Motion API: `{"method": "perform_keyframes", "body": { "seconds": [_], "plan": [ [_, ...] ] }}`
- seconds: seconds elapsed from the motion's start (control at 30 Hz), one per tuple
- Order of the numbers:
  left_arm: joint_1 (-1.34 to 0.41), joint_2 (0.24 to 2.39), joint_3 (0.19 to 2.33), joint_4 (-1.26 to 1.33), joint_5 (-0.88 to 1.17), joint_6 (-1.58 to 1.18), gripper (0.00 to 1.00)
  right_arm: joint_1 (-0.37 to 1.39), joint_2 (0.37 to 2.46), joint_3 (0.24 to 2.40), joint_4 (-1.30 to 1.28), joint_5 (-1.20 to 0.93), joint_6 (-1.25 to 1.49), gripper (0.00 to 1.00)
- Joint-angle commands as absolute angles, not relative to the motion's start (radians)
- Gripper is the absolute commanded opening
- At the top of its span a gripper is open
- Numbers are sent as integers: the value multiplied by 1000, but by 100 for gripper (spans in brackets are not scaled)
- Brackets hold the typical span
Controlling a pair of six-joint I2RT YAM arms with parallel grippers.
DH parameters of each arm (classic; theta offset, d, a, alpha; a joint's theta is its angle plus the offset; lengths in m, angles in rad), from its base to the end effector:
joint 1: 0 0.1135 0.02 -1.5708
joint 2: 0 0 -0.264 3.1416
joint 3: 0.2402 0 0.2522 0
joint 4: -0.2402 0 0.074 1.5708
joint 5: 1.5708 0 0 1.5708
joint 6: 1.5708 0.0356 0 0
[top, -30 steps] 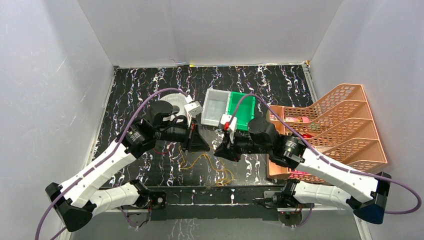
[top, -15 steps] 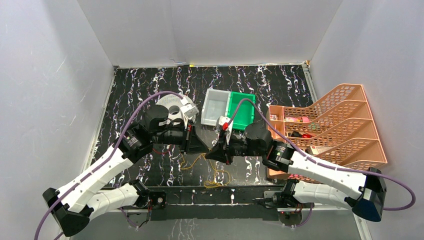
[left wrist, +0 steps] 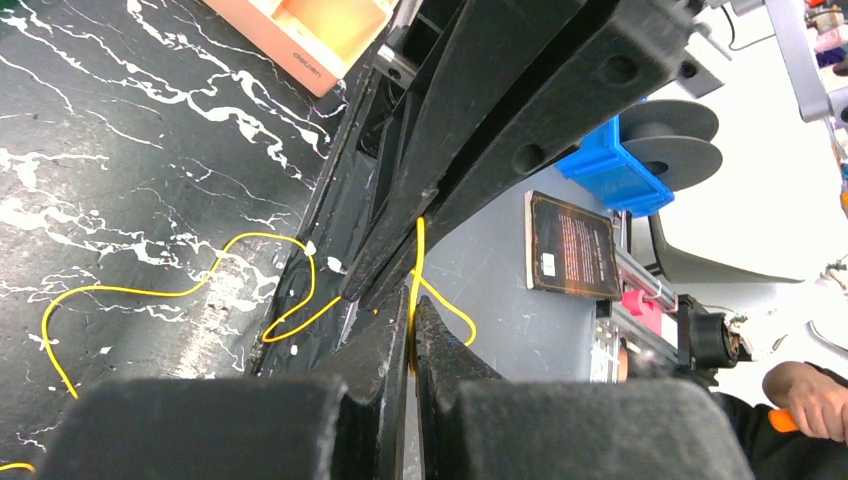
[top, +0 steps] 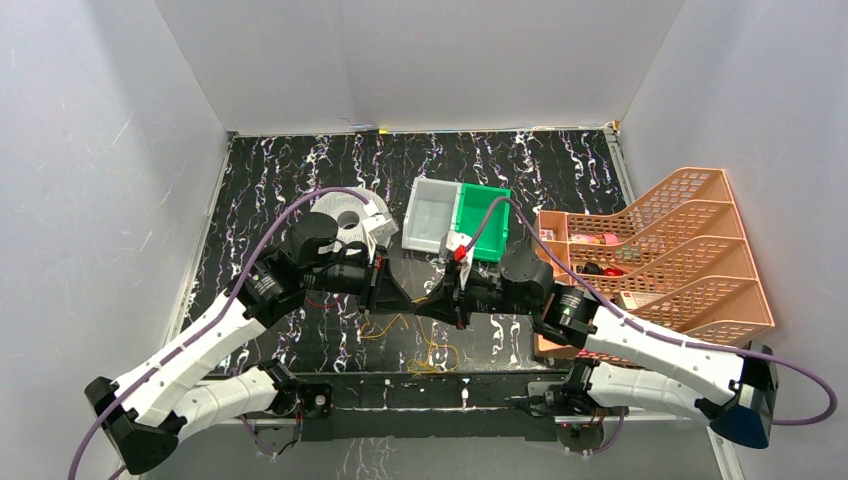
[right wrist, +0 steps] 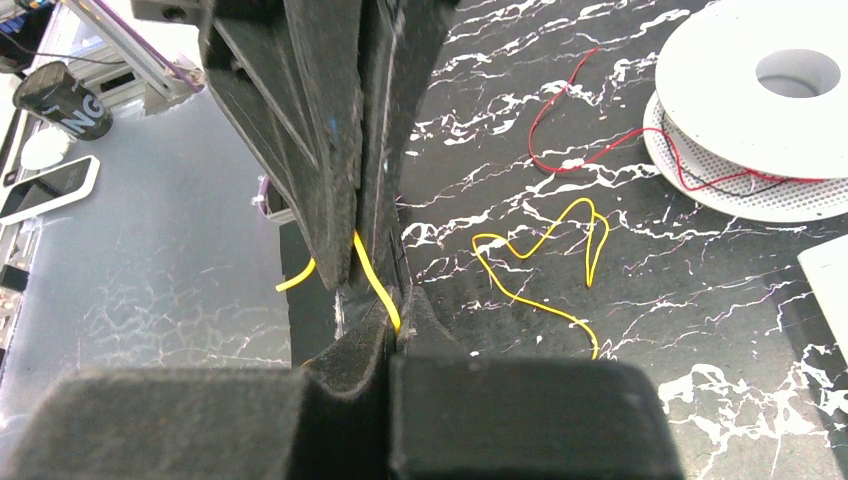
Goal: Wrap the cables
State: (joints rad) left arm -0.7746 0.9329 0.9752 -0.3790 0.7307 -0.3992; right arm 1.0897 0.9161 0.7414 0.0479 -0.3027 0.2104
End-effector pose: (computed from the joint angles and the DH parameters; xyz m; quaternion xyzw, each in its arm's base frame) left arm 0.1262 -0.1568 0.3627 0.3452 0.7098 -0.5419 0.2886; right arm 0.0915 0.1982 0.3258 -0.4059 0.6289 0.4855 0.4516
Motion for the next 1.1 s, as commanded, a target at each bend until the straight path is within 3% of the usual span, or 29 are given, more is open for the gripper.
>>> {"method": "perform_keyframes", "body": {
  "seconds": [0.0, 0.37, 0.6, 0.73, 1.07],
  "plan": [
    [-777, 953, 989, -475, 834, -340, 0, 1089, 874, 805, 61, -263, 203, 0],
    [-778, 972, 952, -574, 937, -259, 0, 1089, 936, 904, 7, -224, 139, 0],
    [-778, 973, 947, -638, 898, -216, 0, 1089, 971, 944, -21, -198, 109, 0],
    [-778, 953, 973, -650, 820, -214, 24, 1089, 966, 950, -39, -205, 100, 0],
    [-778, 893, 1084, -661, 627, -210, 52, 1090, 951, 972, -181, -175, 48, 0]
  ]
}}
